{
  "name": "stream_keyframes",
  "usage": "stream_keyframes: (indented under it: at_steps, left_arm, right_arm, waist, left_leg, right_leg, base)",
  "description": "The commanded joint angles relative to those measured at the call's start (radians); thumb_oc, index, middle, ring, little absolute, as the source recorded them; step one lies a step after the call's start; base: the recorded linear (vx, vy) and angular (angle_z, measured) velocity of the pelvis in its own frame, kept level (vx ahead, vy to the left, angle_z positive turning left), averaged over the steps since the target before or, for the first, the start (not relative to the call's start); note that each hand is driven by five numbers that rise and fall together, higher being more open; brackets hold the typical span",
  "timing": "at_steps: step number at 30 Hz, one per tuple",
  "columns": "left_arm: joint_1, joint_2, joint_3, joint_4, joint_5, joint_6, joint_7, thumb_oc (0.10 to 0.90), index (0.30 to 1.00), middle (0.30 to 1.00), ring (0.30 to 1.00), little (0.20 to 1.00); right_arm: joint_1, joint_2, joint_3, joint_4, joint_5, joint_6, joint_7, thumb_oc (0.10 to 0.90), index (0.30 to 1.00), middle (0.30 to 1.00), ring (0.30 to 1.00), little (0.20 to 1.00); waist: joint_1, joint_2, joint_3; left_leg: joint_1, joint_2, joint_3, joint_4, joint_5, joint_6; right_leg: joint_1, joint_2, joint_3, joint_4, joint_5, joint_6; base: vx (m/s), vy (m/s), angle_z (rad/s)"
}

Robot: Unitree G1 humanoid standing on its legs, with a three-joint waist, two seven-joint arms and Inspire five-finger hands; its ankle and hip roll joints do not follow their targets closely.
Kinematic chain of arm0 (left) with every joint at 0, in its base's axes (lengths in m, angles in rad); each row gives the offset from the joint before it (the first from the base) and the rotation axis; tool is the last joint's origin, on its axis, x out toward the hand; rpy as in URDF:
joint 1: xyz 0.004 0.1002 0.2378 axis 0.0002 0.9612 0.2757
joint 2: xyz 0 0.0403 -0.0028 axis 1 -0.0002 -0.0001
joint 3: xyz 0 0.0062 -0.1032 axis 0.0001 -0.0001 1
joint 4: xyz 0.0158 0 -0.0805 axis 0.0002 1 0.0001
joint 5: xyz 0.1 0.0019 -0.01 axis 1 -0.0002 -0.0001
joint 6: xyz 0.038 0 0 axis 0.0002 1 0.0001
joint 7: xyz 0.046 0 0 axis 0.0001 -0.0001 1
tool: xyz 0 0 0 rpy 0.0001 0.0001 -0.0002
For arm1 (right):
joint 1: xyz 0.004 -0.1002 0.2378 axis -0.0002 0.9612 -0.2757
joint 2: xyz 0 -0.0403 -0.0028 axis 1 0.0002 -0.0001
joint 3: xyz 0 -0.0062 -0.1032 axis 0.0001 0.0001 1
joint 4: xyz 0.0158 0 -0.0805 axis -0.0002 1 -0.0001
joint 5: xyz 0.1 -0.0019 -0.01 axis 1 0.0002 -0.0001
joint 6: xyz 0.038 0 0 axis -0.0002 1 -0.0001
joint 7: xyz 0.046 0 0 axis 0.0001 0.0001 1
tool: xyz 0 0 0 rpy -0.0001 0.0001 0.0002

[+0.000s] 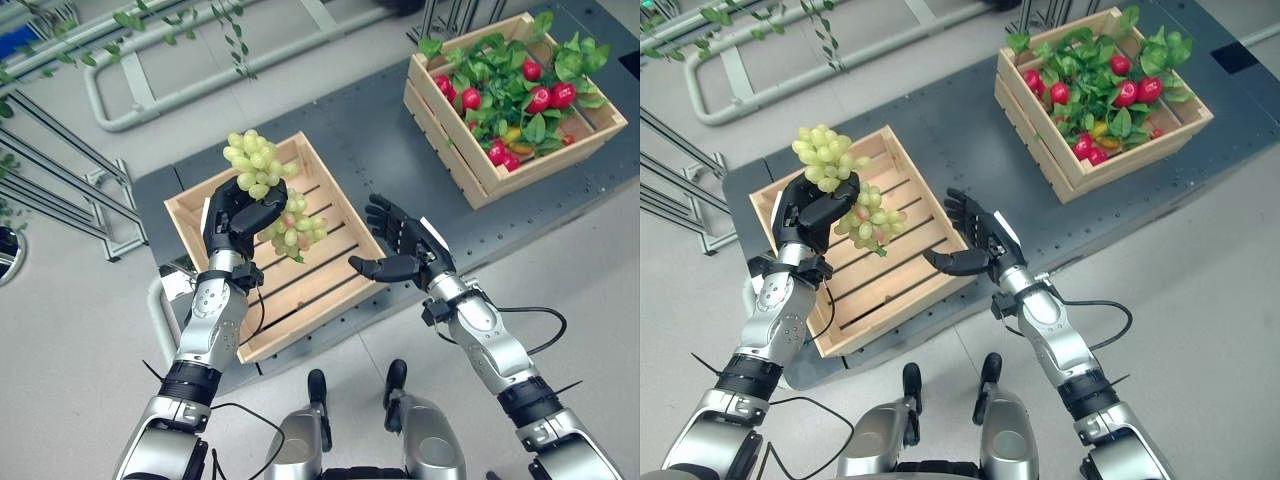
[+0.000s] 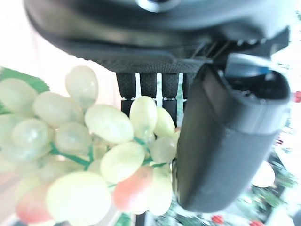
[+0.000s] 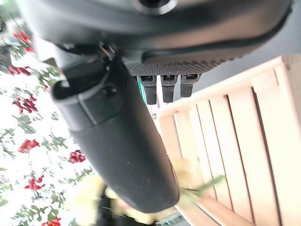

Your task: Pick up the fruits from the basket on one side to the basket on the other side

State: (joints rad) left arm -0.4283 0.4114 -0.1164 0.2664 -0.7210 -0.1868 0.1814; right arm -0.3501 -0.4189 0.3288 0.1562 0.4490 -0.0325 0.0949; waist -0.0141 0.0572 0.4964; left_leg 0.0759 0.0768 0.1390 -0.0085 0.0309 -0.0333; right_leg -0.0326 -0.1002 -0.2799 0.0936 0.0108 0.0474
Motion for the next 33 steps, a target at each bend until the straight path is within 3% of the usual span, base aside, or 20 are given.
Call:
stream_keyframes:
  at_steps: [1, 7, 22, 33]
  left_arm:
    - [-0.023, 0.053, 0.047, -0.052, 0.020, -0.125, -0.060, 0.400, 0.300, 0.300, 0.300, 0.300]
    - [-0.077, 0.078, 0.009, -0.057, 0.019, -0.094, -0.119, 0.400, 0.300, 0.300, 0.300, 0.300]
    - [-0.194, 0.081, -0.108, -0.003, 0.013, 0.010, -0.220, 0.400, 0.300, 0.300, 0.300, 0.300]
    - [-0.235, 0.035, -0.155, 0.017, -0.022, -0.013, -0.263, 0.400, 0.300, 0.300, 0.300, 0.300]
  right_arm:
    - [0.032, 0.029, 0.032, -0.084, 0.085, -0.054, 0.063, 0.800, 0.900, 0.900, 0.900, 0.900]
    - [-0.026, 0.034, 0.056, -0.085, 0.080, -0.016, 0.068, 0.800, 0.900, 0.900, 0.900, 0.900]
    - [-0.236, 0.098, 0.110, -0.006, 0.164, 0.019, -0.029, 0.800, 0.900, 0.900, 0.900, 0.900]
    - [-0.277, 0.182, 0.162, 0.052, 0.295, 0.097, -0.019, 0.800, 0.900, 0.900, 0.900, 0.900]
  waist:
    - [0.003, -0.029, -0.280]
    - [0.012, -0.025, -0.347]
    - [0.044, -0.028, -0.410]
    - [0.053, -0.030, -0.432]
  left_leg:
    - [0.001, -0.065, -0.005, 0.030, -0.064, 0.006]
    - [0.055, -0.064, -0.022, -0.070, -0.034, -0.001]
    - [0.068, -0.063, -0.041, -0.079, -0.051, 0.005]
    - [0.085, -0.060, -0.044, -0.079, -0.061, 0.007]
  right_leg:
    - [0.128, -0.033, 0.026, -0.081, -0.044, -0.001]
    - [0.186, -0.017, 0.025, -0.181, -0.001, 0.011]
    - [0.202, -0.012, 0.003, -0.181, -0.016, 0.009]
    - [0.221, -0.012, 0.001, -0.181, -0.028, 0.005]
  base:
    - [0.10, -0.075, 0.06]
    - [0.08, -0.060, 0.05]
    - [0.01, -0.032, 0.05]
    - [0.00, 0.000, 0.00]
